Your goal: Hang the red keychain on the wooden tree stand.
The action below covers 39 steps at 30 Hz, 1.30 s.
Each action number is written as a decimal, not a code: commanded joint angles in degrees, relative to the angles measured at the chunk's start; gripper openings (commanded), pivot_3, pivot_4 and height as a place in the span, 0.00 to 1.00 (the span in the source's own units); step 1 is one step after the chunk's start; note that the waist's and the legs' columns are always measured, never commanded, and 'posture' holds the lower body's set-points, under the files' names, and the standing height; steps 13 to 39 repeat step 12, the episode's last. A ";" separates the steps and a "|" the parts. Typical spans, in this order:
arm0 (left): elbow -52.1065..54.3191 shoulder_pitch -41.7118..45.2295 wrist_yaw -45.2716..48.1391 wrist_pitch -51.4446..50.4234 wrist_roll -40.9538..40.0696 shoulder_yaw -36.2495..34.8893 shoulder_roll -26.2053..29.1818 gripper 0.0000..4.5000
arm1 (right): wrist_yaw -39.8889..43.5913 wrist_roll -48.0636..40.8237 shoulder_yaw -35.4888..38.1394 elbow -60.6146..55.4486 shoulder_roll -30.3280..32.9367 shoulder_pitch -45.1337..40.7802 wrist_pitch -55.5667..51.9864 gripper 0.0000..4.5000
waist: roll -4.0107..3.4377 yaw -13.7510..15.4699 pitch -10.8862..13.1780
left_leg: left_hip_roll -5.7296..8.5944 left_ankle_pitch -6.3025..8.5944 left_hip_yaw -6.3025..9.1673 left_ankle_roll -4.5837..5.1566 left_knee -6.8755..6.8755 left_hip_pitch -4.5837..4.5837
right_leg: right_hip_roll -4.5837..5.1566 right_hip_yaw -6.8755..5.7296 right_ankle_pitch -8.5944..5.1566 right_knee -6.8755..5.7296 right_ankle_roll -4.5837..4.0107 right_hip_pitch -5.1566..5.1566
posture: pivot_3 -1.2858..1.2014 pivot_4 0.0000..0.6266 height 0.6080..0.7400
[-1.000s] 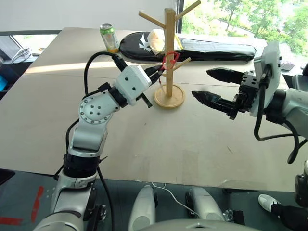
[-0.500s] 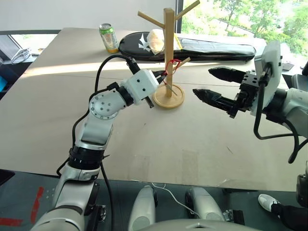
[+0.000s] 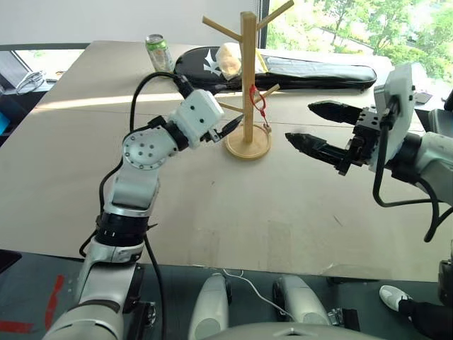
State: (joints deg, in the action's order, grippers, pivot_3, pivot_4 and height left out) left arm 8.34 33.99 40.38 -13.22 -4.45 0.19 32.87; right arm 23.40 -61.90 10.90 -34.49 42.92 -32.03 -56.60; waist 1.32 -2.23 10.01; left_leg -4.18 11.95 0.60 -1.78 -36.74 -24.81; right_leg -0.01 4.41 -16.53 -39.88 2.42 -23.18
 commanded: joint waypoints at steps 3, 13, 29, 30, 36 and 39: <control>1.18 0.21 8.57 -16.40 -12.84 -10.61 9.96 0.99 | 6.94 6.41 -1.20 2.21 3.66 3.37 4.50 1.00 | 0.05 -0.14 0.03 | 0.00 0.00 0.02 0.00 -0.01 0.01 | -0.01 -0.02 0.00 -0.02 0.00 0.00 | 0.52 0.24 1.00; -13.22 -1.57 27.77 -30.42 -24.68 -16.39 29.70 0.99 | 19.54 18.14 -5.74 12.63 7.51 2.04 12.72 1.00 | -0.02 -0.05 0.08 | 0.00 0.00 -0.01 0.00 0.06 0.05 | 0.03 -0.06 -0.03 0.04 -0.02 -0.02 | 0.52 0.24 1.00; -13.22 -1.57 27.77 -30.42 -24.68 -16.39 29.70 0.99 | 19.54 18.14 -5.74 12.63 7.51 2.04 12.72 1.00 | -0.02 -0.05 0.08 | 0.00 0.00 -0.01 0.00 0.06 0.05 | 0.03 -0.06 -0.03 0.04 -0.02 -0.02 | 0.52 0.24 1.00; -13.22 -1.57 27.77 -30.42 -24.68 -16.39 29.70 0.99 | 19.54 18.14 -5.74 12.63 7.51 2.04 12.72 1.00 | -0.02 -0.05 0.08 | 0.00 0.00 -0.01 0.00 0.06 0.05 | 0.03 -0.06 -0.03 0.04 -0.02 -0.02 | 0.52 0.24 1.00; -13.22 -1.57 27.77 -30.42 -24.68 -16.39 29.70 0.99 | 19.54 18.14 -5.74 12.63 7.51 2.04 12.72 1.00 | -0.02 -0.05 0.08 | 0.00 0.00 -0.01 0.00 0.06 0.05 | 0.03 -0.06 -0.03 0.04 -0.02 -0.02 | 0.52 0.24 1.00; -13.22 -1.57 27.77 -30.42 -24.68 -16.39 29.70 0.99 | 19.54 18.14 -5.74 12.63 7.51 2.04 12.72 1.00 | -0.02 -0.05 0.08 | 0.00 0.00 -0.01 0.00 0.06 0.05 | 0.03 -0.06 -0.03 0.04 -0.02 -0.02 | 0.52 0.24 1.00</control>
